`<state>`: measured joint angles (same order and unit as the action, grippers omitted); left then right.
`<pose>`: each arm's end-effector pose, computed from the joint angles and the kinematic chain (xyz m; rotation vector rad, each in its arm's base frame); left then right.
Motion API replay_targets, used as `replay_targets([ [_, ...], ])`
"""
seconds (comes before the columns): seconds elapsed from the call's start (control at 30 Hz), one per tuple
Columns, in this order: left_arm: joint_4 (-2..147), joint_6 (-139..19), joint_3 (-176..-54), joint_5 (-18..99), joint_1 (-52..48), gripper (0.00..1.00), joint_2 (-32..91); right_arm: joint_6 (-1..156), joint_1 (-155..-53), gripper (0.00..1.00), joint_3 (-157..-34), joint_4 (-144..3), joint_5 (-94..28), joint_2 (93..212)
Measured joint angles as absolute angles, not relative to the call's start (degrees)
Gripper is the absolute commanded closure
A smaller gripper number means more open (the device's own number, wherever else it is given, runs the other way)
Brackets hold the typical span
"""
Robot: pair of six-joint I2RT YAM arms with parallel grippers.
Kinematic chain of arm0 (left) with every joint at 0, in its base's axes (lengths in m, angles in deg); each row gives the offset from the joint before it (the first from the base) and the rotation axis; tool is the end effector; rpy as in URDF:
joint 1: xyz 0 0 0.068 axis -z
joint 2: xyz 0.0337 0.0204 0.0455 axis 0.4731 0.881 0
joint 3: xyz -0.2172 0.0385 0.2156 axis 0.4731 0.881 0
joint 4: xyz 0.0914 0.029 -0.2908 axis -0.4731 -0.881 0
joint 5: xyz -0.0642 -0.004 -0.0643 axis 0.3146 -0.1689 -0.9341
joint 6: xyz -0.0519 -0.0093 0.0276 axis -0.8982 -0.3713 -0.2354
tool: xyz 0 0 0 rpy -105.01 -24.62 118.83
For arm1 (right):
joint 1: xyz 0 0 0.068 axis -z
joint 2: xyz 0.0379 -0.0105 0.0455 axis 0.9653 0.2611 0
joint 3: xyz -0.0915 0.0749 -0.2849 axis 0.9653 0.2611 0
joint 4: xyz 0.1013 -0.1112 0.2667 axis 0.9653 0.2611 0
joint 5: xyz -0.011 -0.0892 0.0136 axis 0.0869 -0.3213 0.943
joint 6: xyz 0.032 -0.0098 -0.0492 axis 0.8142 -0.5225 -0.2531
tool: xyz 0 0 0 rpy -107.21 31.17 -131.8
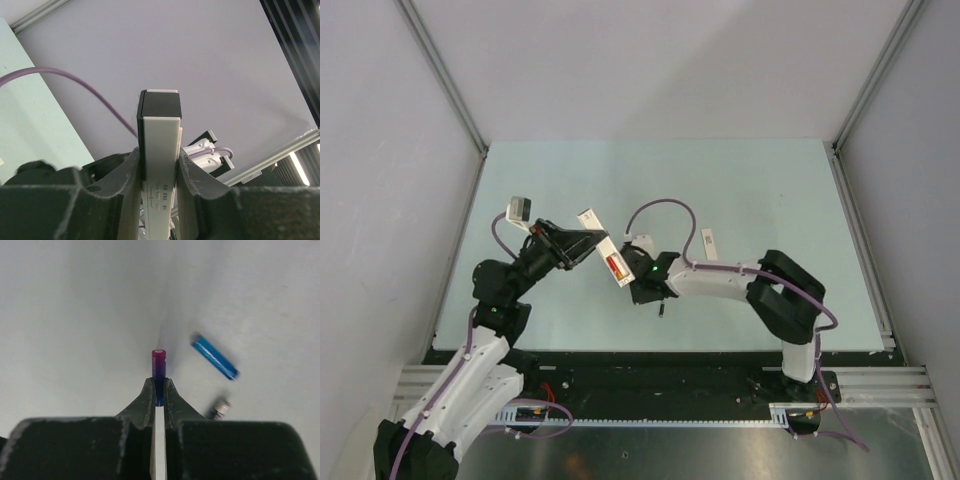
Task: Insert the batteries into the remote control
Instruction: Pick up the battery from the center of the board, then load the battery into the remote control.
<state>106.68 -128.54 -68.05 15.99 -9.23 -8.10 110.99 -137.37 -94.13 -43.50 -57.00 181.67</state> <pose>0.1642 -0.0815 0.3372 -0.1571 1.4430 -1.7946 0.2181 0.3920 0.1697 -0.4143 2.5906 0.2465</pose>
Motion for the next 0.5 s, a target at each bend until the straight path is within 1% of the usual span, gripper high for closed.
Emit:
replay_targets([
  [0.13,106.68,-128.06,-68.03,16.32,-9.23,1.00,-7.02,109.81,-135.03,1.00,-91.05,-40.53,-57.24,175.47],
  [0.27,107.18,-127.66,-66.67,16.60,-9.23,1.00,-6.24,107.80,-132.34,1.00,-88.28,-36.29,-57.78,165.13],
  [0.5,106.74,-126.97,-60.73,16.82,-9.23,1.00,-1.25,104.17,-129.48,1.00,-88.30,-28.57,-56.67,147.36],
])
